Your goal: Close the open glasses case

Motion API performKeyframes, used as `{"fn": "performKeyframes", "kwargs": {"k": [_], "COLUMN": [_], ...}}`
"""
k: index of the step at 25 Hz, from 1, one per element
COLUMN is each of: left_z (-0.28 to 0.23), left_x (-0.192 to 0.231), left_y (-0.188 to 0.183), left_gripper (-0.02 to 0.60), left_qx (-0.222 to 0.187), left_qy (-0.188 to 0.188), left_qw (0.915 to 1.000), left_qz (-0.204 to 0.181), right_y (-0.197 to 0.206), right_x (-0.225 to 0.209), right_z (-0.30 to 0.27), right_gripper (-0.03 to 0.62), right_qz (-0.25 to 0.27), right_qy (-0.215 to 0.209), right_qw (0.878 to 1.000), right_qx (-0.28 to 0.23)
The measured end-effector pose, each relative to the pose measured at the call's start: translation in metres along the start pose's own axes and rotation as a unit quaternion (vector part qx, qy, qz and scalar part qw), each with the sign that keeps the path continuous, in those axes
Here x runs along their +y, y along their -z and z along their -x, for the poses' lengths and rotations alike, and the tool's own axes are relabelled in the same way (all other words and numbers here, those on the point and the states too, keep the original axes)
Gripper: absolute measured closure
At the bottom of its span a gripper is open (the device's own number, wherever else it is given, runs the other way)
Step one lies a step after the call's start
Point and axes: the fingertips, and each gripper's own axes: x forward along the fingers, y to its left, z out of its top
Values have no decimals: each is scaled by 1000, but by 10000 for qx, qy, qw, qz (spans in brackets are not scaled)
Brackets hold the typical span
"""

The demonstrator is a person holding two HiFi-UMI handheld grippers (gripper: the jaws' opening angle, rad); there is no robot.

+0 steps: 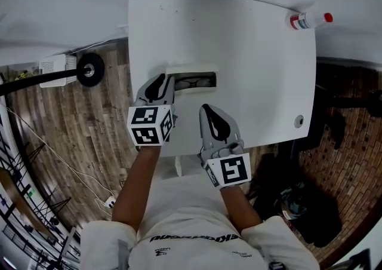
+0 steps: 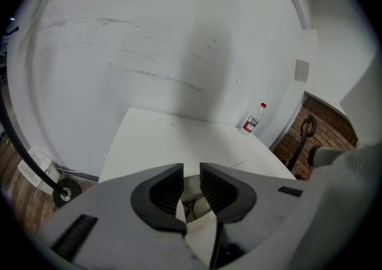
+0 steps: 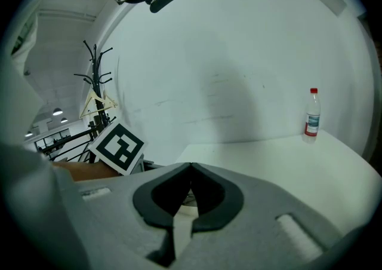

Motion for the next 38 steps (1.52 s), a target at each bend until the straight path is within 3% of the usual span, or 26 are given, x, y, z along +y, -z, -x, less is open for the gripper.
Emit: {"fn": "performKeyframes", "kwargs": {"k": [17, 38], "left_z": [-22, -20], "left_x": [14, 11], "left_y": [12, 17], "left_gripper": [500, 512], "left_qx": [297, 229], "left_qy": [212, 287], "left_qw": [9992, 9990], "left_qz": [188, 245], "right_y": [9, 14], "right_x": [-5, -8], "right_z": [-2, 4], "right_gripper": [594, 594], "right_qz": [-47, 12], "right_qy": [10, 86], "right_qw": [10000, 9999], "right_qx": [73, 121]}}
